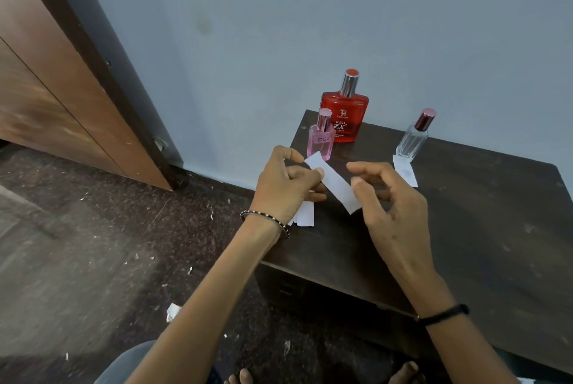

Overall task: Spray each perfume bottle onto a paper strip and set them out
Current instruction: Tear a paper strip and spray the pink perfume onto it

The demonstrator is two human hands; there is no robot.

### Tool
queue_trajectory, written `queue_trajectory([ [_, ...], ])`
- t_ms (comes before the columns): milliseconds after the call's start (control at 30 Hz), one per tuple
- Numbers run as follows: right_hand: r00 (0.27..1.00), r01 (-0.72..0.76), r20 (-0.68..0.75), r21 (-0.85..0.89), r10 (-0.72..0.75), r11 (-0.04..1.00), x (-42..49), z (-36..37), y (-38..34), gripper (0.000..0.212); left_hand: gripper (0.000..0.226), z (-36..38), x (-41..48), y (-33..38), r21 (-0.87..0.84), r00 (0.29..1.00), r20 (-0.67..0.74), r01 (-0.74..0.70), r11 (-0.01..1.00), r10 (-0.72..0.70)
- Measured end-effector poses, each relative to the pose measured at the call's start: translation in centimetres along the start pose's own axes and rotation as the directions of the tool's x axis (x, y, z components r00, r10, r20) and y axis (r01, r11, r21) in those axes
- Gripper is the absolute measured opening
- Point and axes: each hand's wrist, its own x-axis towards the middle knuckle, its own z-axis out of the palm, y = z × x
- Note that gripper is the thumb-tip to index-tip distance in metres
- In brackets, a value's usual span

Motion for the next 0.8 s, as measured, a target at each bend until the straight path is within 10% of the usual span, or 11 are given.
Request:
queue_trajectory([
  [367,0.981,-0.13,0.137,-0.044,0.135,0.991,5.4,3.5,0.3,0.059,0.009,-0.4,0.8,-0.9,0.114,0.999,0.045,-0.017,0.993,0.012],
  [800,0.991,-0.048,0.116,-0.1,0.06,0.994,6.9,4.2,0.8,0.034,0.015,-0.3,0.5,-0.2,0.14,0.998,0.055,-0.033,0.99,0.025],
])
